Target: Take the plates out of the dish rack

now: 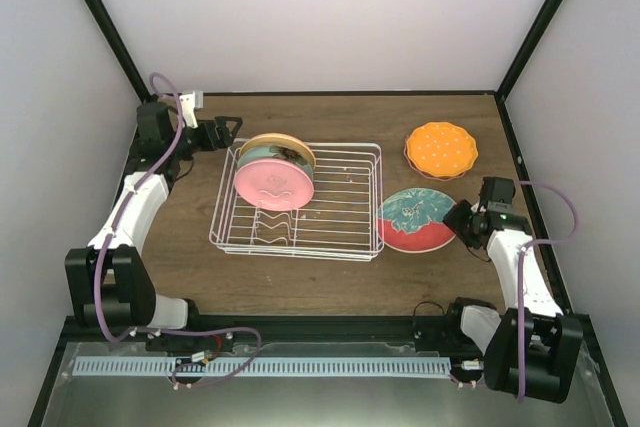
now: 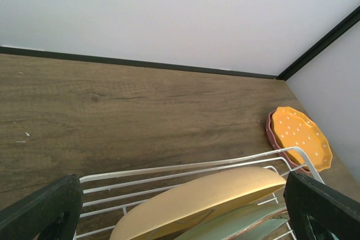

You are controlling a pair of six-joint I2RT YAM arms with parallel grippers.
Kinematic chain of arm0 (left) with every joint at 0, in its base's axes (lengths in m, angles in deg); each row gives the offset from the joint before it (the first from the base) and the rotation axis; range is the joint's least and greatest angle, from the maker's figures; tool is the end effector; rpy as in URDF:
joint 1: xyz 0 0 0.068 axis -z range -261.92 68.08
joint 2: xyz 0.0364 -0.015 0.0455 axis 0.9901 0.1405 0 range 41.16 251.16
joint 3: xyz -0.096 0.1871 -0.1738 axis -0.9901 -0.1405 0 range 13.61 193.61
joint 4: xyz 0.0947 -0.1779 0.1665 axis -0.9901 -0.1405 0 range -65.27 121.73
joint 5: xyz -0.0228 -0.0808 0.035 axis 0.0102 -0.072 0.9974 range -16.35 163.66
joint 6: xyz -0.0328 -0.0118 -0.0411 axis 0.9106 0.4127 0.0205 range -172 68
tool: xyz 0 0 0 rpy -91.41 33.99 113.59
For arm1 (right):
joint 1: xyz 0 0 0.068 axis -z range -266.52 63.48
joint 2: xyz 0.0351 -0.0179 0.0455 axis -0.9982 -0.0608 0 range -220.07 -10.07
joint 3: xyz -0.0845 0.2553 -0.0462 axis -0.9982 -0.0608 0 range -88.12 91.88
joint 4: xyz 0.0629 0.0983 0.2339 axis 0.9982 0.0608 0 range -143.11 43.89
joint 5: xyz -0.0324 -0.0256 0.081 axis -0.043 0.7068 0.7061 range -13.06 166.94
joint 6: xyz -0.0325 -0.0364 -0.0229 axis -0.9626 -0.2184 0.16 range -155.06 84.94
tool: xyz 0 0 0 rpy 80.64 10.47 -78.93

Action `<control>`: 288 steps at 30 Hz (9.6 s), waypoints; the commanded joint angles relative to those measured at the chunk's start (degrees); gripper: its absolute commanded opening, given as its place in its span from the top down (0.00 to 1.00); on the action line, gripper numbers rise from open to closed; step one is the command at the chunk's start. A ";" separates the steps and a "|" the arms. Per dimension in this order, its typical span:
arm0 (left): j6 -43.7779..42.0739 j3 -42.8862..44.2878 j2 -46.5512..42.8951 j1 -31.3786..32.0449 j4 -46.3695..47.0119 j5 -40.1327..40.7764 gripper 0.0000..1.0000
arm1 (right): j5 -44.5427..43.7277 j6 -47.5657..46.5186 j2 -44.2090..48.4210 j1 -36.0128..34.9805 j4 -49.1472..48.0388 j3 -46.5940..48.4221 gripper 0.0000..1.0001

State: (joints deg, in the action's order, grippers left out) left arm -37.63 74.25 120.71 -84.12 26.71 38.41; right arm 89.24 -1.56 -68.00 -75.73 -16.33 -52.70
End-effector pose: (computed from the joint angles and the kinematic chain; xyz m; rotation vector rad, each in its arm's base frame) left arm 0.3180 -0.0083 0.3087 0.1173 1.9783 -0.7470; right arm 0.1827 -0.0271 0.2054 0.9182 2.4626 0.4195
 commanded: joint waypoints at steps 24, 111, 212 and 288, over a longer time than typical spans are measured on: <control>-0.67 -1.58 -2.99 0.35 0.71 -1.09 0.00 | -6.52 -0.93 -12.47 1.69 -5.79 -0.19 0.59; -67.83 3.45 -3.36 9.93 -18.03 -8.74 0.96 | 5.64 -14.73 -0.03 -7.63 -12.30 16.20 0.32; -14.54 31.11 13.86 -0.62 -14.76 3.28 0.00 | 1.75 0.11 -4.18 -3.05 1.85 6.30 0.69; -14.81 24.71 11.95 -0.71 -14.54 0.66 0.00 | 2.13 -51.94 -43.48 -53.41 -27.19 49.70 0.39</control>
State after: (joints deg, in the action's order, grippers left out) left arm -52.43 99.62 133.76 -84.53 11.82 39.94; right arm 89.54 -51.42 -110.54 -129.00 -42.45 -5.47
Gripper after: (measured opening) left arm 0.998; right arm 0.618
